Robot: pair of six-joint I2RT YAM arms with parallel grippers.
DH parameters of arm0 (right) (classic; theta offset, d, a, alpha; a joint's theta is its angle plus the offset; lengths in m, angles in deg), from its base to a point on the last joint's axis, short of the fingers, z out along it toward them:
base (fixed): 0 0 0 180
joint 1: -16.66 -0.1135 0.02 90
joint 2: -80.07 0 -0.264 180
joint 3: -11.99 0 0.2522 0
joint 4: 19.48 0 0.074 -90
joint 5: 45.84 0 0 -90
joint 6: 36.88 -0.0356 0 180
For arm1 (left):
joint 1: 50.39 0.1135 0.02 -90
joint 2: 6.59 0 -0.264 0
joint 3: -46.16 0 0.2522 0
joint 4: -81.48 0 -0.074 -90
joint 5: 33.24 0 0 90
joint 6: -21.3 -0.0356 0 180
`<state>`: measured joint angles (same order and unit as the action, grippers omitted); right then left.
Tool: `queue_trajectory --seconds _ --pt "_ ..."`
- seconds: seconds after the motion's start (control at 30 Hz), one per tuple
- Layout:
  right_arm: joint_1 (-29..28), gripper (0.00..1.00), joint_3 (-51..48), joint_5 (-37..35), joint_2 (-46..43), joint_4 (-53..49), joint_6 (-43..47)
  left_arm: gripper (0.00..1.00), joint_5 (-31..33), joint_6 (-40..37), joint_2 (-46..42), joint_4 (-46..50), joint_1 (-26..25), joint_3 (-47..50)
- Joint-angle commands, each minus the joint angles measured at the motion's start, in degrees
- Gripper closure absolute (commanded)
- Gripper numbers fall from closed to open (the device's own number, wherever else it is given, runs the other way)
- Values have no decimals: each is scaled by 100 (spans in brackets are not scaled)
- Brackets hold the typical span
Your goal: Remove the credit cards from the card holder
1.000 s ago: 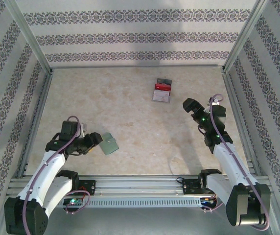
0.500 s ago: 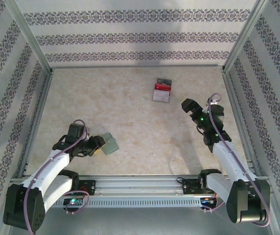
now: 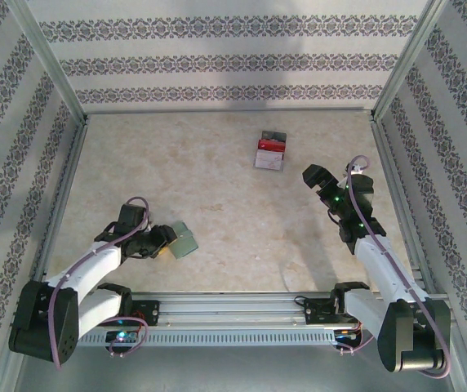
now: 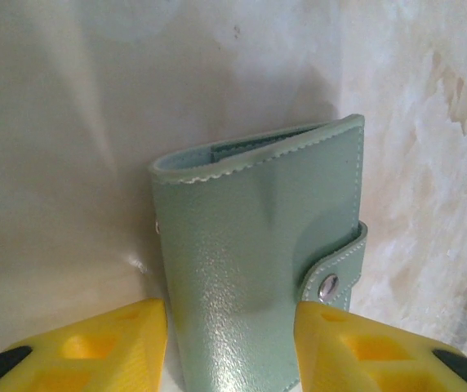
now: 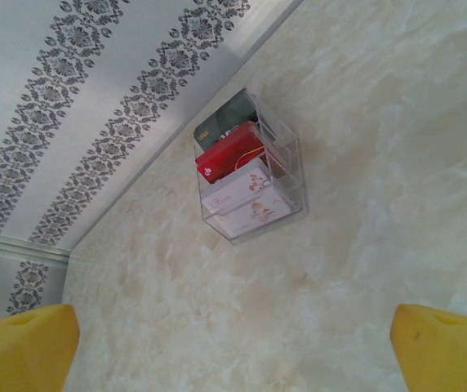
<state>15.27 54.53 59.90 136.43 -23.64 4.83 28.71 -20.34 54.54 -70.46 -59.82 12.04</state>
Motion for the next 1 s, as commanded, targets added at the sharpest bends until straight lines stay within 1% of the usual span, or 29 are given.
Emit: queue_trajectory --seconds 0.0,0.2,0.4,0.5,0.57,0.73,0.97 --pt "-46 2 137 -54 20 33 -66 56 -10 35 86 -372 -59 119" --pt "-46 2 137 -54 21 18 -49 59 39 9 207 -470 -59 200" --pt "-46 2 128 -37 20 6 -56 67 3 -47 412 -608 -66 217" --pt "-46 2 129 -28 18 6 -58 74 15 -113 488 -622 -90 161" --pt "-46 2 131 -22 17 4 -49 81 17 -162 494 -605 -111 91" --pt "-46 2 146 16 21 -13 -36 99 -233 -332 322 -727 -195 -88" --pt "-55 2 163 77 34 -11 4 100 -462 -274 -35 -891 -385 -507"
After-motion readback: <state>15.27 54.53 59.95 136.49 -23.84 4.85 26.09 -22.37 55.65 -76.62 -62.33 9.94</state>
